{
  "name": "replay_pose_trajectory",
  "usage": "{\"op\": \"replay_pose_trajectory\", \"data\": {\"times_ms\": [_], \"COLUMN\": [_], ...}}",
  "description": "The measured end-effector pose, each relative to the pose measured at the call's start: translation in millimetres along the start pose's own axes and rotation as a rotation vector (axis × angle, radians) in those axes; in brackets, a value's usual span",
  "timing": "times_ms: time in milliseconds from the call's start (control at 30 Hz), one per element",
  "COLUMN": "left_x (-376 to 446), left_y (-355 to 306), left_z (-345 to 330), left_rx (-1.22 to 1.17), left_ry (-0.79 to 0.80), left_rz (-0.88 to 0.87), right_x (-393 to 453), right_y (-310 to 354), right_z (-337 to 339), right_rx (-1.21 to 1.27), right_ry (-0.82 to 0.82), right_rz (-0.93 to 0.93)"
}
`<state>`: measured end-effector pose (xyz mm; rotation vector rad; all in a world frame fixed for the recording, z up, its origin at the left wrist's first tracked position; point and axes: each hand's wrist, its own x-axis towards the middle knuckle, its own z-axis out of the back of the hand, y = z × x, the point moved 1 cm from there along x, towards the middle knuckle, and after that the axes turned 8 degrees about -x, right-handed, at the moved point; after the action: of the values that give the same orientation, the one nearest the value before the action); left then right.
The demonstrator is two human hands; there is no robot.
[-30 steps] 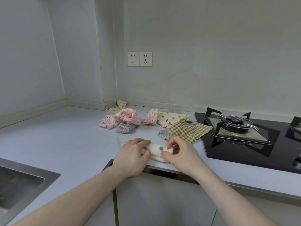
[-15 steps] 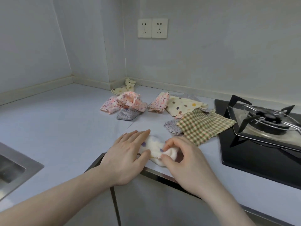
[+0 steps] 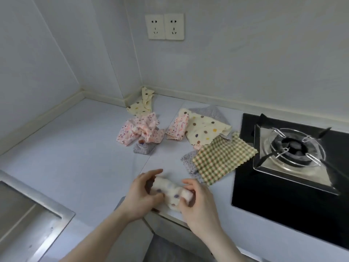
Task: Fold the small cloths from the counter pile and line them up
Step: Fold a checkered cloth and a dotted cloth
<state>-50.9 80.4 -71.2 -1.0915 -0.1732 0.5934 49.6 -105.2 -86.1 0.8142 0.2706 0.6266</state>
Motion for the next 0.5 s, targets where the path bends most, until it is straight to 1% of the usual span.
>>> {"op": "replay_pose_trajectory", "data": {"times_ms": [67,167,233,300,500], "left_x": [-2,-23,-41,-61,-100], "left_y": [-22,-78,-115,-142,-206], "left_z": [5,16,25,33,40], "left_rx": [0.003,-0.056,-0.128,-0.204,-0.428], "left_ry": [0.071,0.172,0.172,0.180,0.271], "left_rz": [0.127,0.282,0.304,0.329,0.203], "right_x": [-1,-14,-31,-49,-97], "right_y": [13,41,65,87,128], "right_z": [17,47,74,105,199], "right_rx": [0.055,0.176,0.253,0.310,0.470], "right_ry": [0.103,0.236,0.257,0.235,0.218], "right_rz": [-0.114,-0.284,-0.347,-0.390,-0.465]}}
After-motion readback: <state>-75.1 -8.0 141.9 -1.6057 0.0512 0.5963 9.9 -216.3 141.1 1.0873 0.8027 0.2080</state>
